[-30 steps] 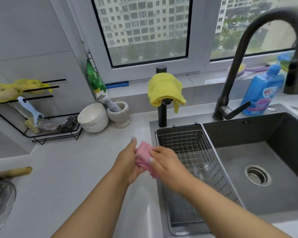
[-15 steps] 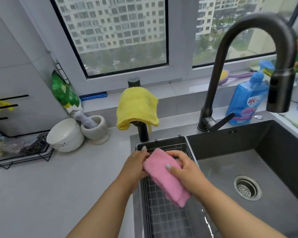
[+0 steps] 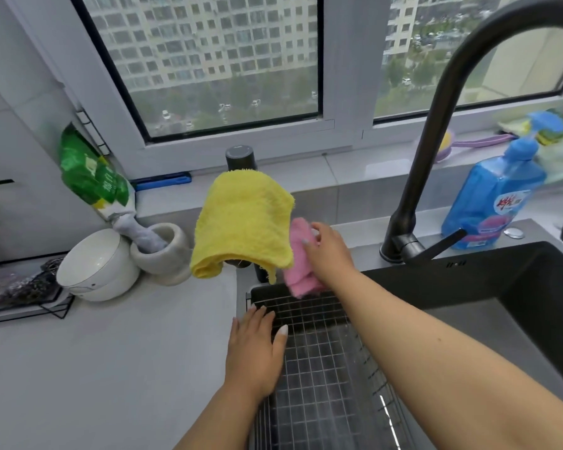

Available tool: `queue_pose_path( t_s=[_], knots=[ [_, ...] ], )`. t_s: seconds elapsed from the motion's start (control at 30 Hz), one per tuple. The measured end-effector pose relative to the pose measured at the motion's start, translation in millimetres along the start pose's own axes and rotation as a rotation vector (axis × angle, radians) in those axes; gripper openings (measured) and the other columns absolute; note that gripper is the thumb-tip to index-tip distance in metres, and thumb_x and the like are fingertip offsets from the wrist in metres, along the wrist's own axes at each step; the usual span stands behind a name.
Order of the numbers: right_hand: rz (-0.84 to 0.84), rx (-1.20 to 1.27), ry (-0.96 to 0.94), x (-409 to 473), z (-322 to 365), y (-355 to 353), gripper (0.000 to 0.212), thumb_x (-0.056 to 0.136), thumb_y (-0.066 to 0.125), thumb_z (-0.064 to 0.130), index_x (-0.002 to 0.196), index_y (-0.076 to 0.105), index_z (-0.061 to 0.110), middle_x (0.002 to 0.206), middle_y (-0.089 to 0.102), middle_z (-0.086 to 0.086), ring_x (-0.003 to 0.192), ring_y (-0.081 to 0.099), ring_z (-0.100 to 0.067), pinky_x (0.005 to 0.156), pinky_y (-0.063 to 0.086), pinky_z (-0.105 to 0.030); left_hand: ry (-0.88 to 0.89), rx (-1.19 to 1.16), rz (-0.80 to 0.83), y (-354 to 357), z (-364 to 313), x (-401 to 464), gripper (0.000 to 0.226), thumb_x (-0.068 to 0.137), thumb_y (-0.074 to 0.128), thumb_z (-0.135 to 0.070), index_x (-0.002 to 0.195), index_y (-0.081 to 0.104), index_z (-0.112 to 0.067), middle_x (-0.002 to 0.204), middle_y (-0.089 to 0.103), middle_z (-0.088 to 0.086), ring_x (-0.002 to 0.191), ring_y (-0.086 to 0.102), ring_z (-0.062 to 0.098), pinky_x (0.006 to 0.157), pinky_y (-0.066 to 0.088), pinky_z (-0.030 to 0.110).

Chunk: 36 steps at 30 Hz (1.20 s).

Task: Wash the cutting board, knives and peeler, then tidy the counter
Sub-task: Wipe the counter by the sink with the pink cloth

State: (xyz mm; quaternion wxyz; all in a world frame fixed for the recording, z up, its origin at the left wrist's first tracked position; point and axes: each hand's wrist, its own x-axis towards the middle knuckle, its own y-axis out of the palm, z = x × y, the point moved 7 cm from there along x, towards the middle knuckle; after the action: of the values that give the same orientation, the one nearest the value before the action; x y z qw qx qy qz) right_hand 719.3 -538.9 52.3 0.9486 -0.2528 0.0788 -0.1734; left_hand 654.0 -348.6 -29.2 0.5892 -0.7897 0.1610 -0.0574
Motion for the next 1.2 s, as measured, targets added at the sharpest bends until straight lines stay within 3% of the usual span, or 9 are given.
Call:
queue_pose_path(
  t_s=[0.07, 0.2, 0.27, 0.37, 0.5, 0.63, 0.77, 1.0, 1.2],
  knots=[
    [0.016, -0.168, -0.04, 9, -6, 8, 0.042, 0.096, 0.044, 0.016, 0.138, 0.046, 0.017, 0.138, 0.045, -0.008, 0.123, 0.047, -0.025, 0.105, 0.039, -0.038, 0.006, -0.014, -0.028, -1, 3, 2, 0.086, 0.083, -0.008, -0.064, 0.148, 0.035, -0.027, 0.156, 0.03, -0.009, 0.147, 0.012, 0.008, 0.122, 0.0, 0.033],
    [0.218, -0.234, -0.167, 7, -12, 47, 0.035, 0.098, 0.035, 0.02, 0.121, 0.06, 0.012, 0.132, 0.056, -0.011, 0.11, 0.053, -0.024, 0.102, 0.042, -0.044, 0.007, 0.006, -0.072, -1, 4, 3, 0.086, 0.082, -0.013, -0.06, 0.146, 0.038, -0.03, 0.152, 0.035, -0.014, 0.146, 0.013, 0.003, 0.122, 0.001, 0.032],
    [0.338, -0.328, -0.205, 9, -15, 68, 0.035, 0.098, 0.043, 0.015, 0.131, 0.051, 0.01, 0.138, 0.051, -0.01, 0.122, 0.046, -0.025, 0.108, 0.035, -0.045, 0.008, 0.017, -0.077, 0, 4, 3, 0.087, 0.082, -0.014, -0.062, 0.145, 0.038, -0.032, 0.151, 0.036, -0.016, 0.145, 0.015, 0.002, 0.122, 0.001, 0.031],
    [0.381, -0.652, -0.28, 18, -18, 84, 0.06, 0.089, 0.059, 0.012, 0.144, 0.036, 0.019, 0.148, 0.04, -0.002, 0.144, 0.021, -0.021, 0.113, 0.02, -0.051, 0.006, 0.0, -0.103, -1, 6, 5, 0.103, 0.076, -0.028, -0.067, 0.143, 0.042, -0.033, 0.148, 0.039, -0.017, 0.144, 0.018, 0.001, 0.121, 0.002, 0.031],
    [0.435, -0.796, -0.334, 17, -26, 82, 0.054, 0.098, 0.042, 0.025, 0.15, 0.025, 0.019, 0.159, 0.019, 0.0, 0.148, 0.005, -0.022, 0.116, 0.008, -0.056, 0.007, -0.019, -0.118, 1, 8, 6, 0.108, 0.074, -0.031, -0.067, 0.14, 0.047, -0.032, 0.145, 0.044, -0.016, 0.142, 0.022, 0.001, 0.122, 0.003, 0.03],
    [0.385, -0.734, -0.237, 28, -39, 57, 0.052, 0.103, 0.01, 0.038, 0.152, 0.022, 0.024, 0.161, 0.011, 0.005, 0.149, 0.002, -0.018, 0.119, 0.004, -0.05, -0.004, 0.006, -0.114, 1, 7, 6, 0.087, 0.084, -0.013, -0.061, 0.139, 0.048, -0.031, 0.145, 0.045, -0.015, 0.143, 0.023, 0.003, 0.121, 0.003, 0.03],
    [0.356, -0.791, -0.148, 42, -63, 17, 0.055, 0.102, 0.008, 0.044, 0.153, 0.02, 0.026, 0.162, 0.008, 0.004, 0.149, 0.001, -0.02, 0.119, 0.008, -0.049, -0.01, 0.031, -0.101, 2, 7, 6, 0.086, 0.082, -0.014, -0.057, 0.141, 0.044, -0.032, 0.147, 0.041, -0.017, 0.144, 0.018, 0.002, 0.121, 0.001, 0.03],
    [0.328, -0.938, 0.025, 50, -79, -18, 0.064, 0.098, 0.008, 0.056, 0.154, 0.014, 0.026, 0.162, 0.005, 0.0, 0.149, 0.002, -0.026, 0.112, 0.02, -0.055, -0.006, -0.002, -0.128, 3, 8, 7, 0.083, 0.086, -0.008, -0.056, 0.136, 0.052, -0.029, 0.142, 0.049, -0.013, 0.142, 0.027, 0.005, 0.121, 0.004, 0.031],
    [0.222, -0.907, 0.128, 33, -85, -23, 0.078, 0.092, 0.005, 0.066, 0.152, 0.026, 0.021, 0.161, 0.012, 0.0, 0.147, 0.007, -0.029, 0.105, 0.026, -0.057, 0.005, -0.025, -0.14, 2, 8, 7, 0.081, 0.087, -0.005, -0.055, 0.133, 0.055, -0.026, 0.138, 0.053, -0.01, 0.14, 0.032, 0.008, 0.121, 0.008, 0.031]
  ],
)
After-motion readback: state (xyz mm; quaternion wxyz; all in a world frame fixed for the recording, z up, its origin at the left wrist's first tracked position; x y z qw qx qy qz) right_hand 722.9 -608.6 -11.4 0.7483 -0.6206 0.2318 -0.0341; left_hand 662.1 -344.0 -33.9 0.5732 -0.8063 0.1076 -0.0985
